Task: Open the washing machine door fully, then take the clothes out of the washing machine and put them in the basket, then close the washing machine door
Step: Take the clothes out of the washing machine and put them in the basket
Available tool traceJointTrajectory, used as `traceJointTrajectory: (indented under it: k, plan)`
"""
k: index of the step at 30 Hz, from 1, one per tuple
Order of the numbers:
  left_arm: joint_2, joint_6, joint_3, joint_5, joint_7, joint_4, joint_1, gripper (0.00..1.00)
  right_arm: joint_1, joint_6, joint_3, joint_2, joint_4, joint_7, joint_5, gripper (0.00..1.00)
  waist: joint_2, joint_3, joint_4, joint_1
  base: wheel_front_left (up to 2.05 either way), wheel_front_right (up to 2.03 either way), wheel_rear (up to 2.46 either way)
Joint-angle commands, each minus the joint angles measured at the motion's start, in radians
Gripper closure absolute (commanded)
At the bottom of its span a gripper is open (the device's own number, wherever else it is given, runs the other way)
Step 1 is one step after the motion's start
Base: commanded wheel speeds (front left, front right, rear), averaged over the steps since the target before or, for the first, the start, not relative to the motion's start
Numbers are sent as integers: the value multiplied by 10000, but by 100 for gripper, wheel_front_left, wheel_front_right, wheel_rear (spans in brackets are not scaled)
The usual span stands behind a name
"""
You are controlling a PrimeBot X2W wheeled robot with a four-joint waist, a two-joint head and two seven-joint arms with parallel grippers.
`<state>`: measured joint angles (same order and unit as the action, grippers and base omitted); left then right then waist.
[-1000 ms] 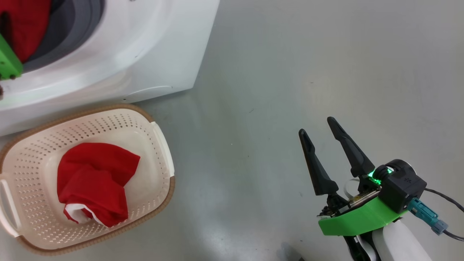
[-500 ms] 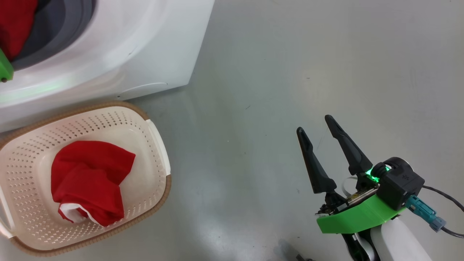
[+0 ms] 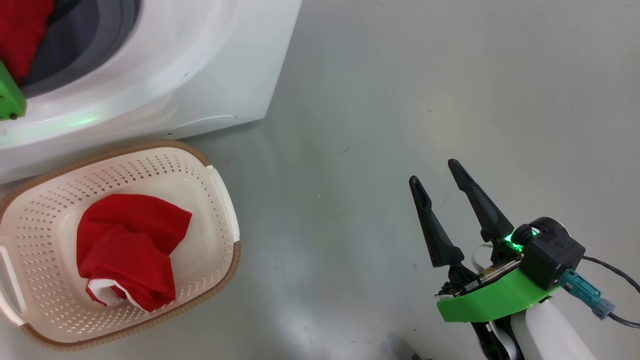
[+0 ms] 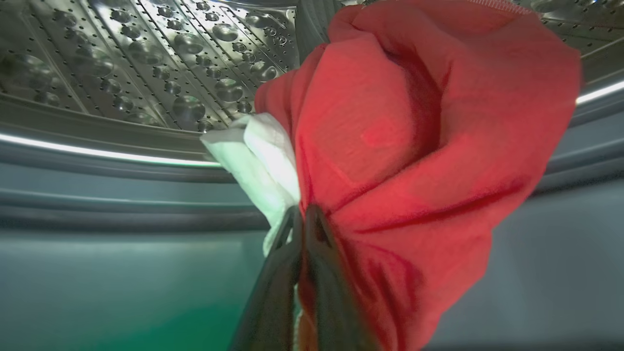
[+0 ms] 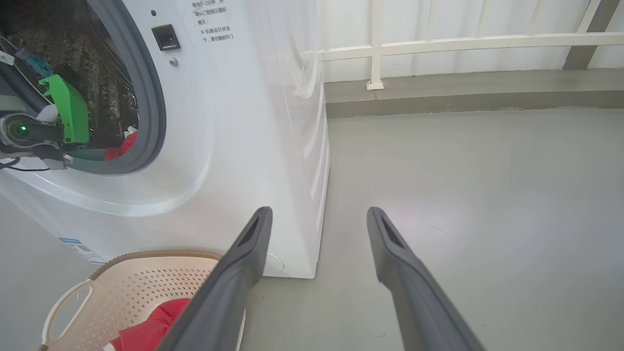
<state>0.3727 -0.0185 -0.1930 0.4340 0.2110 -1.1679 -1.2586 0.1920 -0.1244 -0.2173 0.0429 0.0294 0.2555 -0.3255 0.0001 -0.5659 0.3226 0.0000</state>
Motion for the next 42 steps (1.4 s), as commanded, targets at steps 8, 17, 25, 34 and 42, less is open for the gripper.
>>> traceJointTrajectory:
  k: [8, 17, 25, 34, 42]
  plan:
    - [366, -173, 12, 25, -965, 384, -245, 100, 34, -63, -172, 73, -187, 63, -143, 0, -1, -9, -154, 0, 0, 0, 0]
    - [355, -193, -85, -3, -1784, 746, -365, 100, 72, -63, -137, 73, -169, 63, -139, 0, -1, 13, -335, 0, 0, 0, 0]
    - [312, -372, -188, 61, -2267, 1168, -192, 100, 90, -63, -77, 73, -156, 63, -137, 0, -1, 110, -542, 0, 0, 0, 0]
    - [152, -335, -281, 107, -3113, 2118, 514, 100, 106, -63, 55, 73, -154, 63, -132, 0, -1, 329, -935, 0, 0, 0, 0]
    - [62, -226, -280, 235, -3803, 3443, 1701, 100, 84, -63, 152, 73, -91, 63, -101, 0, -1, 660, -1196, 0, 0, 0, 0]
